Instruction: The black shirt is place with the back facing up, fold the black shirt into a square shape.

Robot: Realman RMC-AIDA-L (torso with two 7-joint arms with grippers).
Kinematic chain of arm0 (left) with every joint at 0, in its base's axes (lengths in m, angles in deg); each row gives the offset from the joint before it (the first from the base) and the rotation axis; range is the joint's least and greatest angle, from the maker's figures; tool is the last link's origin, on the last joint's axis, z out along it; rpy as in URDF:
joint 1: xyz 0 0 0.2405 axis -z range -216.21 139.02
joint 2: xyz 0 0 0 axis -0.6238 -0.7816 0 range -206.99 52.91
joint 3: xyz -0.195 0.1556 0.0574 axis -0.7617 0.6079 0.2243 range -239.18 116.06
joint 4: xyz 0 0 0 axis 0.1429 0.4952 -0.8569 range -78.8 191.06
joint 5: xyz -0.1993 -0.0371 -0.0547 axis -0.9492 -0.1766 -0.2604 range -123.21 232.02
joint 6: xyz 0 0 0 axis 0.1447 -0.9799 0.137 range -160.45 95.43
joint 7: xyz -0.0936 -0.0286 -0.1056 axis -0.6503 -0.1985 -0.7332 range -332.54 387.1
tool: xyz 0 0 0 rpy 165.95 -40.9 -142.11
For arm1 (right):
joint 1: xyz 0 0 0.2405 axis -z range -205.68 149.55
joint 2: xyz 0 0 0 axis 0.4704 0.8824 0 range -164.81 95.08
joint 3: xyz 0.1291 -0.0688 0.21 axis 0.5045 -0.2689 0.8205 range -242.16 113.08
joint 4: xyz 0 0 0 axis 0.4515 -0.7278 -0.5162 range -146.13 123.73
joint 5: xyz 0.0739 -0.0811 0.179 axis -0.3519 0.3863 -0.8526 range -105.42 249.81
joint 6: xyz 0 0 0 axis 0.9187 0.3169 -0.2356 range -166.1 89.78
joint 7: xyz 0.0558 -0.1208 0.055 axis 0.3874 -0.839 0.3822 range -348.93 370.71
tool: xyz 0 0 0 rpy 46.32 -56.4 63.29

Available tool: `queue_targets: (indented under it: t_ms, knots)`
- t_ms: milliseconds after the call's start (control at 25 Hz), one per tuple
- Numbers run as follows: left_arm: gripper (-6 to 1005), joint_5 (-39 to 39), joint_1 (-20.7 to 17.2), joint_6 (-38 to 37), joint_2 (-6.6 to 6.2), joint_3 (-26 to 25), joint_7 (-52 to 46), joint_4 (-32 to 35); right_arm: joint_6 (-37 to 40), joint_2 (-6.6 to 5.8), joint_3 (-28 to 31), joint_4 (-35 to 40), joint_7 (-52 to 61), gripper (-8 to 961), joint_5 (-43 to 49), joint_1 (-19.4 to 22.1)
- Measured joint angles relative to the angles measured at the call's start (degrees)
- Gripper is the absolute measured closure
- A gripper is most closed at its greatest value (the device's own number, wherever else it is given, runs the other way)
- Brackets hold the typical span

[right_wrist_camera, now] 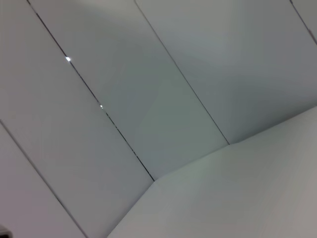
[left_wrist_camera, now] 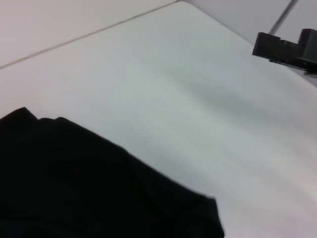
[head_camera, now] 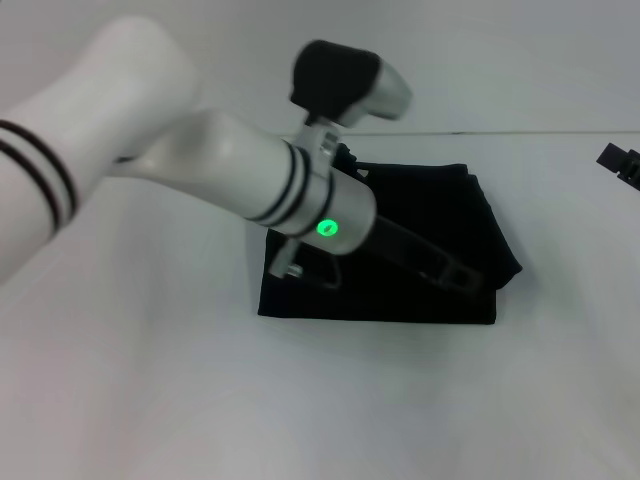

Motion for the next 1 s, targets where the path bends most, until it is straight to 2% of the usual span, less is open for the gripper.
queue_targets:
  t_ms: [80,160,280,400,480,560,680,760,880,1000]
  knots:
    - [598,-0.1,-2.4,-3.0,-0.48,-2.6,0.0,3.1,-0.1,-0.49,0.0,0.1,1.5,253,0.9,-0.3]
    - [517,-0.3,-4.8,-6.5,-0.86,-6.1,0.3,5.6,-0.1,-0.99,0.0,0.2,3.3,253,2.3,-0.7]
    - [395,-0.5,-8.5,-11.4,-1.89,-14.0,0.2,8.2,-0.2,-2.27,0.0,0.4,8.2,252,6.5,-2.3]
    - [346,-0.7,-10.7,-13.8,-3.02,-24.0,-2.8,7.3,0.0,-2.95,-0.1,1.2,12.2,252,10.0,-3.7]
    - [313,-1.1,-12.1,-15.8,-3.92,-32.5,-5.5,5.9,0.6,-3.37,-0.3,2.9,16.7,253,14.3,-5.3]
    - [280,-1.7,-13.1,-17.6,-4.94,-37.7,-6.8,5.2,1.8,-3.72,-1.0,5.6,22.9,253,20.5,-8.0]
    - [230,-2.5,-14.9,-19.9,-6.61,-42.2,-9.3,4.9,2.5,-4.20,-3.9,9.2,33.0,253,29.0,-13.2]
    - [216,-2.7,-16.0,-20.4,-7.60,-43.0,-10.7,4.9,1.7,-4.48,-6.6,10.0,37.9,254,35.0,-17.7]
    - [220,-2.8,-17.6,-20.8,-8.34,-43.9,-11.1,4.9,-0.8,-3.81,-10.3,10.1,40.1,254,41.7,-23.7]
    - [222,-2.8,-19.1,-20.9,-8.42,-45.0,-10.7,4.9,-5.6,-1.58,-15.3,10.5,38.2,253,46.6,-28.9]
